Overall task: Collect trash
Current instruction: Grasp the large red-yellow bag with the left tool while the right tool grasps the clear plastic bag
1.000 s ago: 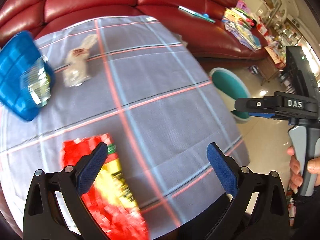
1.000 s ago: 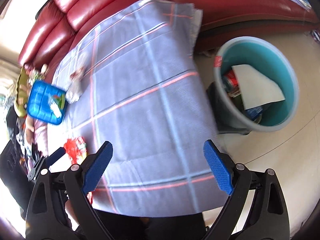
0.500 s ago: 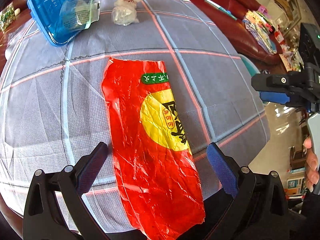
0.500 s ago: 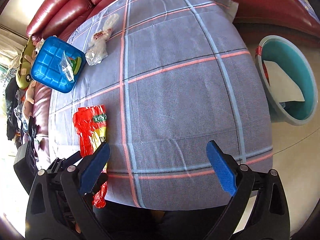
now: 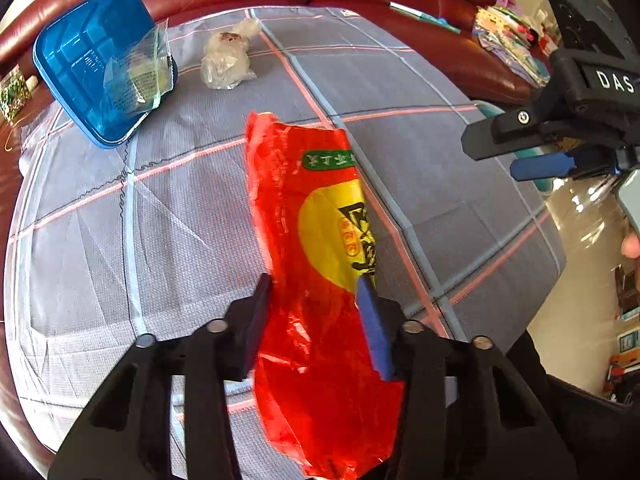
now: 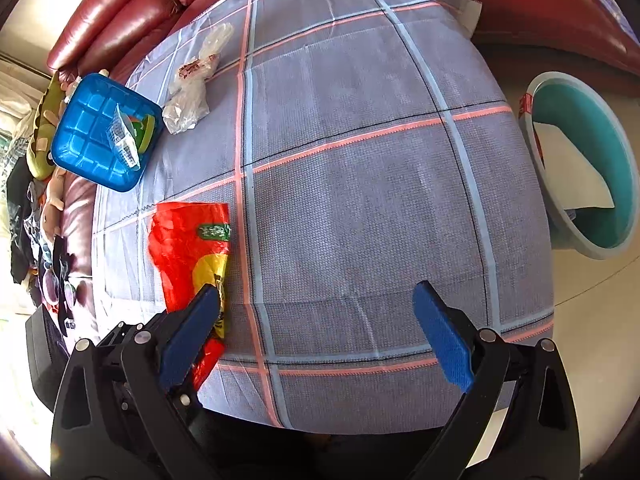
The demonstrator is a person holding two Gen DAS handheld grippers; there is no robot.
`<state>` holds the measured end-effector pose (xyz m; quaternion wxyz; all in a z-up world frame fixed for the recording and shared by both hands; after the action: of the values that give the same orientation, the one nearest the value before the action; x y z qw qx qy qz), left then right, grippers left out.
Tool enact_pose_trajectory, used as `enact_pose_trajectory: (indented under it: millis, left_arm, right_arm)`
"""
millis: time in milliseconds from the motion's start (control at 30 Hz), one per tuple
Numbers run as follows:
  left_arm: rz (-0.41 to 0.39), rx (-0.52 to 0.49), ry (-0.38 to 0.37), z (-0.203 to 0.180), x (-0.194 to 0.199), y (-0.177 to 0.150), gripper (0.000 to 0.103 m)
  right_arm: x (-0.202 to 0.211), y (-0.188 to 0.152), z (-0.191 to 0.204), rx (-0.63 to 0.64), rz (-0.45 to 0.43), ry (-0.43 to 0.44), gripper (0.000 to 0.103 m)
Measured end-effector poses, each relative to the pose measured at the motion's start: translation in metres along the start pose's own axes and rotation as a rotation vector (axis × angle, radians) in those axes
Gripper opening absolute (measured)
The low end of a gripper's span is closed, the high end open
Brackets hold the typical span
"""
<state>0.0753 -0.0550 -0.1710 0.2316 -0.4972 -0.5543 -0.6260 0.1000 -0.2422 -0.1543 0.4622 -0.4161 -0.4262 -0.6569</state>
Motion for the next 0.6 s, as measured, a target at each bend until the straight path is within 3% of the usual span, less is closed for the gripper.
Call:
enact_pose_trajectory:
  millis: [33,267,600]
  left_arm:
    - [-0.002,0.012,-0.010,0.002,-0.002,0.004,0.006]
    - [-0.025,0.142,-0.091,0.032,-0.002,0.032,0.006]
    - [-0.089,0.200,-0.090,0.079,0.015,0.058,0.006]
  right_arm:
    - [-0.001,0.001,0.001,0.000,0.002,0.002,0.093]
    - [-0.003,0.021,0.023,0.035,-0.010,0.013,0.093]
    - [-0.025,0.102,0.088,0.140,-0.049,0.062,0.092]
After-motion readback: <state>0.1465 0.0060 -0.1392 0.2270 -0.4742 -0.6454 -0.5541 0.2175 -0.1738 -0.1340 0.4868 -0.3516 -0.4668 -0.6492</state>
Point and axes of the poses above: each gripper's, at about its wrist camera, not at the fingertips, and x roughly against the way its jaws point, z to its left, y to its top, the point moved 7 cm from there along -x, roughly the way its jaws point, and after that the axes turned 2 degrees about -y, right-handed, at the moved point
